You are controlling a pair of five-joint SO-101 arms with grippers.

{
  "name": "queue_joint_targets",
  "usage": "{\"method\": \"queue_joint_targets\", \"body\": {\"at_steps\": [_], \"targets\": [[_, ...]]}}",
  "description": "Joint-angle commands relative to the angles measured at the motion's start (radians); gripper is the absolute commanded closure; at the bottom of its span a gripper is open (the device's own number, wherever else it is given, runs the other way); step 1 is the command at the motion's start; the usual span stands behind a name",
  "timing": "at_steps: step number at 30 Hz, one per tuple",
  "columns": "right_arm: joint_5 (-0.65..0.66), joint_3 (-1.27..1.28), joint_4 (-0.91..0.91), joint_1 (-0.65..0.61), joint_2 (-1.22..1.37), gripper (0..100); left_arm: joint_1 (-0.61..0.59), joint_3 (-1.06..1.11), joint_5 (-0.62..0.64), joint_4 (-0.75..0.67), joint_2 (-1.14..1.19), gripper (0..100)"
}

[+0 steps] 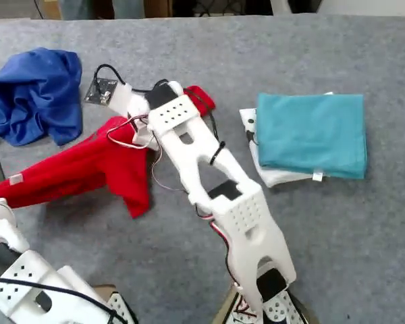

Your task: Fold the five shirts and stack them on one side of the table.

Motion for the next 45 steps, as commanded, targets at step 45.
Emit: {"method": "queue_joint_targets", "body": {"at_steps": [45], "targets": [[-1.284, 0.234, 0.331, -0.342, -0.081, 80.5, 0.001, -0.005, 0.0, -0.002, -0.011, 97]]}}
